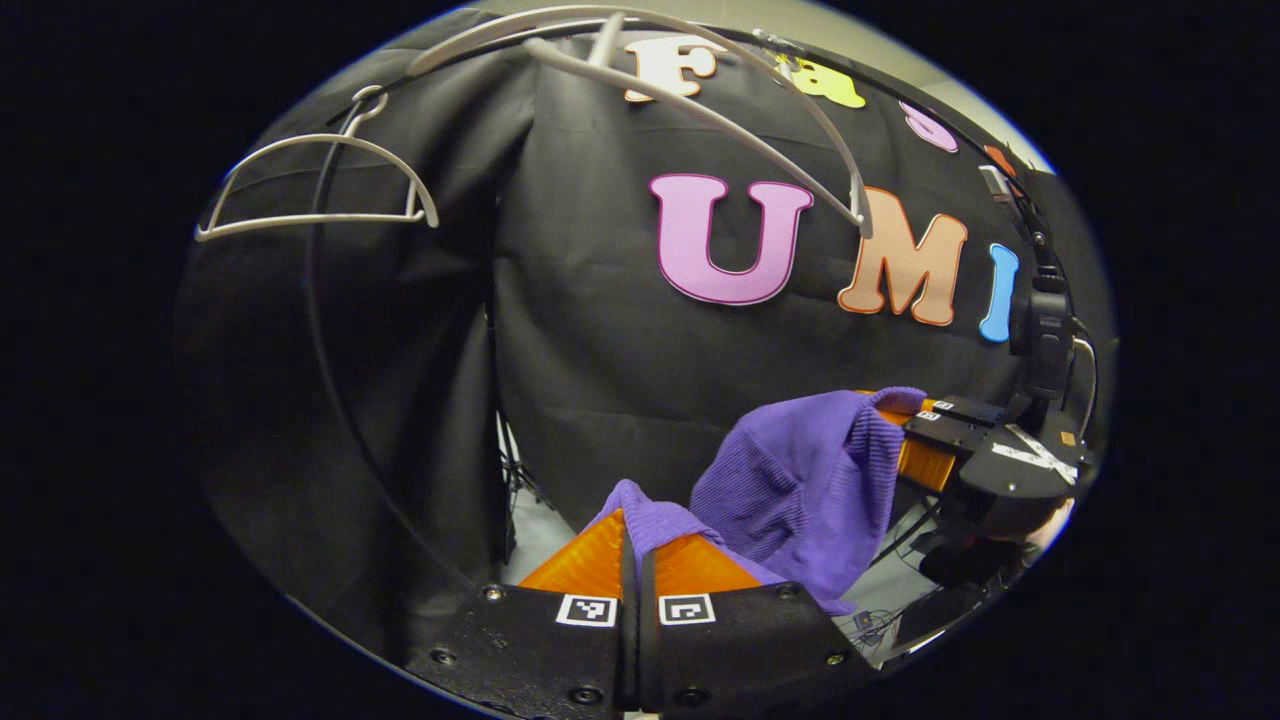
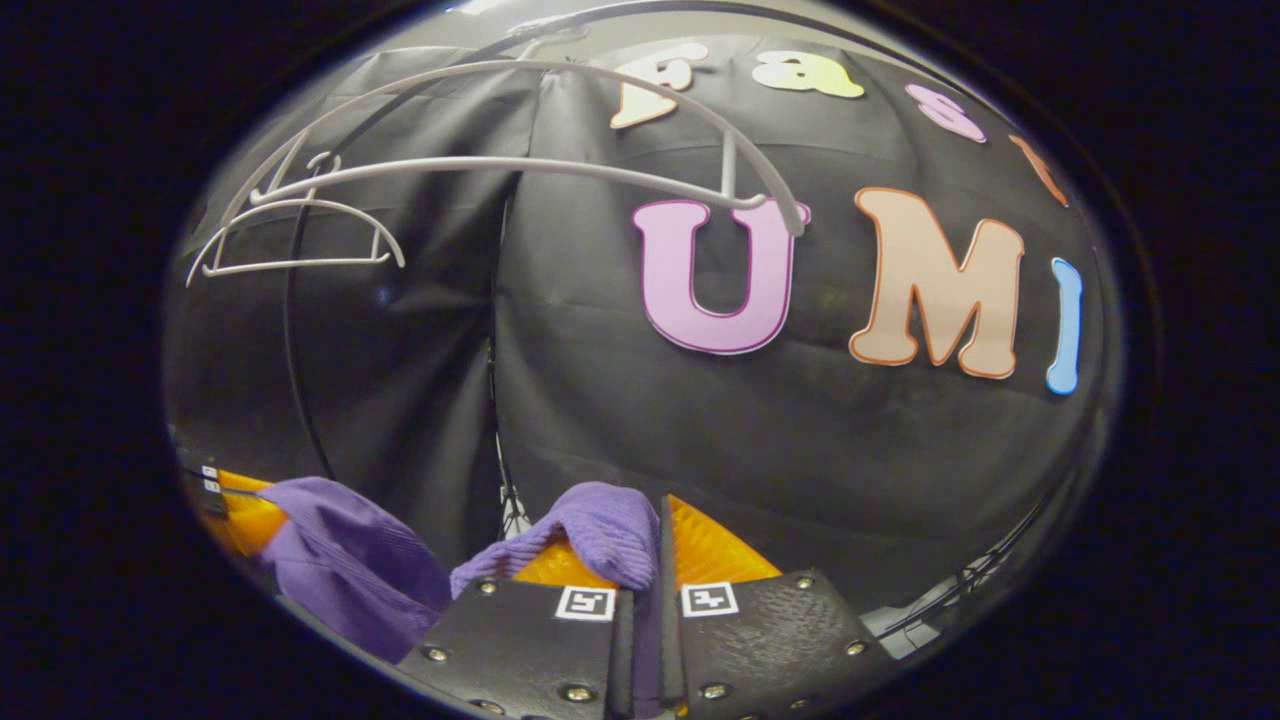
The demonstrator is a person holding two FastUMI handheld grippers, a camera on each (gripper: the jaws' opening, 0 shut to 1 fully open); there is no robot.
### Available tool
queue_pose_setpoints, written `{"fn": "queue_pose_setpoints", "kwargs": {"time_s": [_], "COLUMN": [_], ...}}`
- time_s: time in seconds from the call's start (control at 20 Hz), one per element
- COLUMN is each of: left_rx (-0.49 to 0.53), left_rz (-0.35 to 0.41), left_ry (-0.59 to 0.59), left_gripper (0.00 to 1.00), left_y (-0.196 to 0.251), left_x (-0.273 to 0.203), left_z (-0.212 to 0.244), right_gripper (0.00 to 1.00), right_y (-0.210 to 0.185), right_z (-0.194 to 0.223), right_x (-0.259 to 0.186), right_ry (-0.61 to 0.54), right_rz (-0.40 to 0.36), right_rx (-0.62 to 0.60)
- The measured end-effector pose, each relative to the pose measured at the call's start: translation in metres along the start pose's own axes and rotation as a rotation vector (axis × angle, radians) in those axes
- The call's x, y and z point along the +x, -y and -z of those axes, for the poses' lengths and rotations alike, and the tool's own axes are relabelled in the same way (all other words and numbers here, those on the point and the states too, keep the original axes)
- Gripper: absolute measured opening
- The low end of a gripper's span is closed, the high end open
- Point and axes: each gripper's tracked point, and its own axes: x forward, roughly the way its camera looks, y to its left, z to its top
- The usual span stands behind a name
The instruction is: Grasp the clothes on the hanger with both hands and then place them into the laundry hamper below.
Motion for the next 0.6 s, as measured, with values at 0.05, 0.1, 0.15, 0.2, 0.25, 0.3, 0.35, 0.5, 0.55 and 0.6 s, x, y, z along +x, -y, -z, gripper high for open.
{"fn": "queue_pose_setpoints", "kwargs": {"time_s": [0.05,0.1,0.15,0.2,0.25,0.3,0.35,0.5,0.55,0.6], "left_rx": [-0.021,-0.047,-0.076,-0.103,-0.133,-0.164,-0.193,-0.241,-0.244,-0.245], "left_rz": [0.011,0.021,0.026,0.028,0.026,0.025,0.023,0.001,-0.005,-0.01], "left_ry": [-0.015,-0.025,-0.035,-0.043,-0.058,-0.076,-0.088,-0.138,-0.155,-0.177], "left_gripper": [0.01,0.0,0.01,0.01,0.01,0.01,0.04,0.01,0.01,0.01], "left_y": [0.005,0.008,0.01,0.013,0.009,0.007,0.005,0.004,0.006,0.006], "left_x": [0.009,0.016,0.017,0.023,0.028,0.032,0.035,0.054,0.057,0.059], "left_z": [0.003,0.006,0.013,0.016,0.023,0.031,0.041,0.064,0.066,0.071], "right_gripper": [0.1,0.1,0.1,0.1,0.1,0.1,0.1,0.1,0.1,0.1], "right_y": [-0.004,-0.007,-0.01,-0.012,-0.014,-0.016,-0.016,-0.016,-0.017,-0.015], "right_z": [0.005,0.011,0.018,0.025,0.032,0.04,0.048,0.069,0.08,0.09], "right_x": [0.0,-0.001,-0.001,-0.001,0.0,0.001,0.002,0.006,0.008,0.011], "right_ry": [-0.012,-0.024,-0.037,-0.053,-0.072,-0.09,-0.108,-0.167,-0.188,-0.21], "right_rz": [-0.009,-0.017,-0.022,-0.028,-0.03,-0.033,-0.032,-0.027,-0.026,-0.025], "right_rx": [0.001,0.003,0.005,0.009,0.015,0.021,0.026,0.025,0.021,0.018]}}
